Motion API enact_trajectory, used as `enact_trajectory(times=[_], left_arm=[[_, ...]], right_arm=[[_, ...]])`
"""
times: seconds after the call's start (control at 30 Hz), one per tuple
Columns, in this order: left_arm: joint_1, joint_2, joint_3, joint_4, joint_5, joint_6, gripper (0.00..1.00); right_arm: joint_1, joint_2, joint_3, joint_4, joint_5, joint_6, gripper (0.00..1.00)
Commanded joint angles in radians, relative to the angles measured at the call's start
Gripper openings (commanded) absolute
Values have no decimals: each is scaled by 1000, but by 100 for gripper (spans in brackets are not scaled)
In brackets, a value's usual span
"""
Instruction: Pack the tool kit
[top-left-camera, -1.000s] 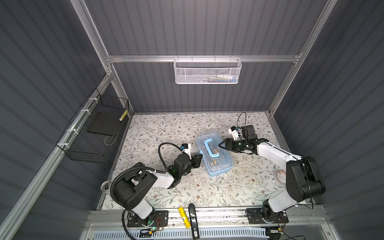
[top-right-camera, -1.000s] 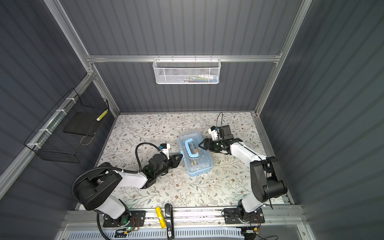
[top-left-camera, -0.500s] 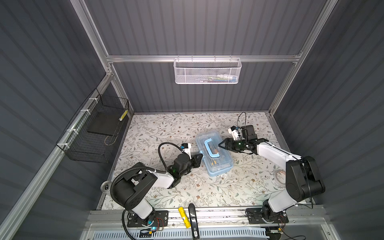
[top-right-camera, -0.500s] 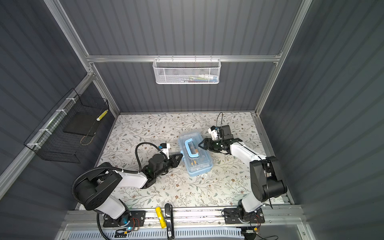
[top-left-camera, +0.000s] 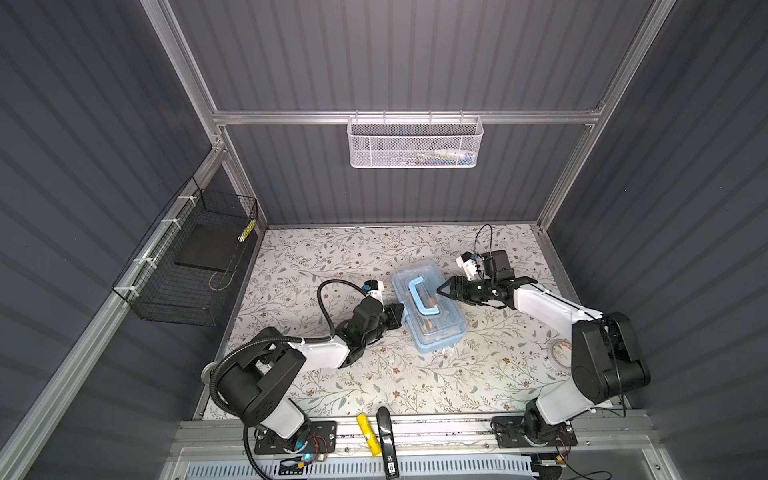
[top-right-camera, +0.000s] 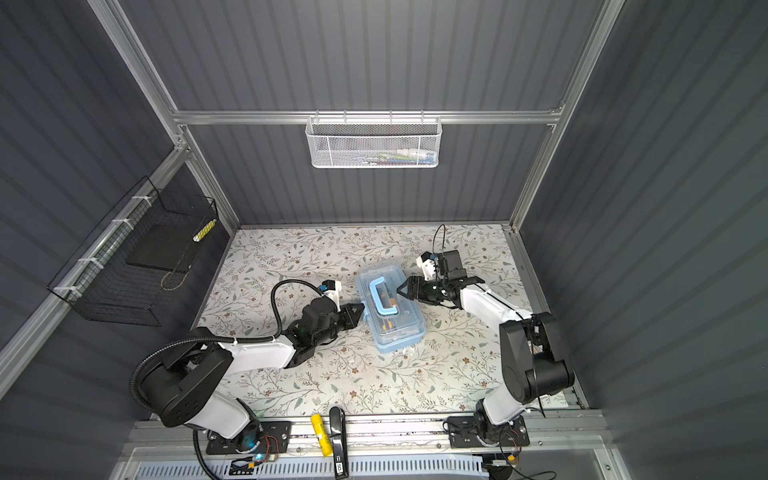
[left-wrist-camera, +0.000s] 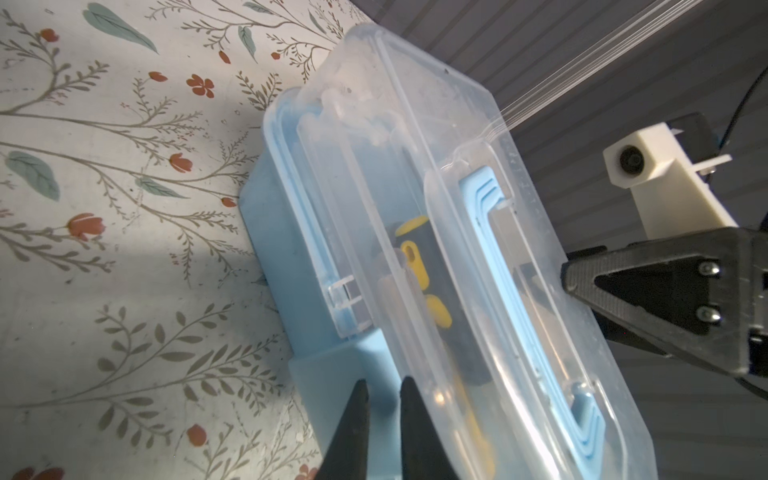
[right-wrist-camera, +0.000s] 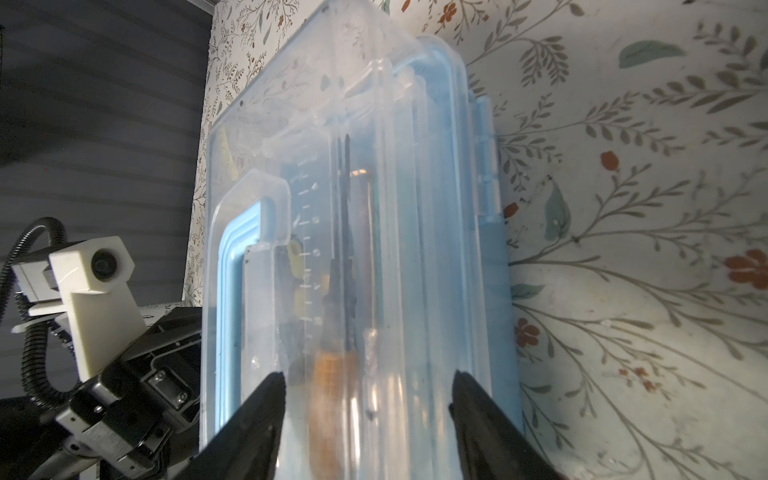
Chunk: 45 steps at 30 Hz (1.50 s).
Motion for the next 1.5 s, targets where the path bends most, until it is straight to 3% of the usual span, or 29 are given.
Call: enact_trajectory(times=[0.0,0.2,0.37,0.6,0.8,0.97,1.47], left_arm=[[-3,-62,54,-226,-43,84,18],[7,-142,75,-405,-128,164,18],[7,-131,104,-434,-108,227,17],[7,-70,145,-412,-41,254,15],[7,-41,140,-429,-51,244,13],[8,1,132,-411,-36,241,0],[7,27,113,-338,6,232,0]], right_arm=[[22,35,-17,-73,-7,-11,64],[22,34,-7,-76,-8,-19,64],[22,33,-9,-76,-10,-19,64],[22,29,-13,-73,-12,-17,64],[22,30,-23,-67,-8,-17,64],[22,35,-29,-62,-14,-16,63],[22,38,-43,-50,-7,-9,60]])
